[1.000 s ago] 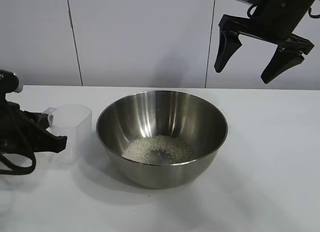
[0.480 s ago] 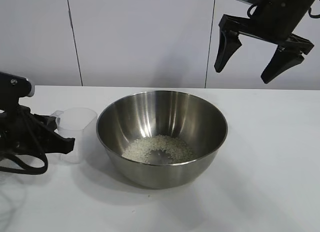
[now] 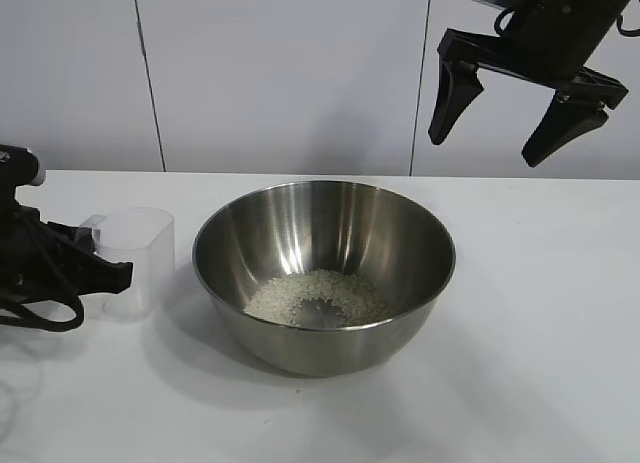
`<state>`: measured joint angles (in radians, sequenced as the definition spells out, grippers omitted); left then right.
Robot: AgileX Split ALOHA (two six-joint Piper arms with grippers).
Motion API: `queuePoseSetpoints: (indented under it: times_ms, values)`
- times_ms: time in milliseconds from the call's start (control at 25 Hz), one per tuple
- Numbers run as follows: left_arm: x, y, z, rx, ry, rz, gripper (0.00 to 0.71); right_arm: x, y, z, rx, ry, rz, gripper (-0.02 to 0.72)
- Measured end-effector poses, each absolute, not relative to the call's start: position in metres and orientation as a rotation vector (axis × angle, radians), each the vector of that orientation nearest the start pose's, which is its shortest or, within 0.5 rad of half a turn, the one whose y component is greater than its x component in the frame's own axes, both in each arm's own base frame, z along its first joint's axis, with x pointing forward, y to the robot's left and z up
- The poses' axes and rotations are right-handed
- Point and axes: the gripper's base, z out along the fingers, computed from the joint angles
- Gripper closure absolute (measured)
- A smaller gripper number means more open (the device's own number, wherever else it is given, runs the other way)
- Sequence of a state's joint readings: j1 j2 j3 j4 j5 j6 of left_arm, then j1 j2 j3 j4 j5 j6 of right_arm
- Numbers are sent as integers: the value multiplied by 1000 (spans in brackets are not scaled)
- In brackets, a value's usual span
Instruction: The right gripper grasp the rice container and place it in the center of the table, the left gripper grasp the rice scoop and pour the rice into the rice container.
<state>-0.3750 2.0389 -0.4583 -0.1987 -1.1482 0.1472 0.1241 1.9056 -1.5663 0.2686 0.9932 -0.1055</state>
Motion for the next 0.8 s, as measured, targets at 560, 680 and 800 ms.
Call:
queuePoseSetpoints:
  times_ms: [560, 680, 800]
  values:
    - [251, -81, 69, 333, 1968, -12, 221, 402, 71, 252, -167, 2793, 354, 10]
    - [241, -77, 68, 341, 1994, -5, 100, 401, 71, 252, -167, 2796, 355, 10]
    - [229, -72, 74, 341, 2004, 0, 63, 401, 71, 252, -167, 2796, 355, 10]
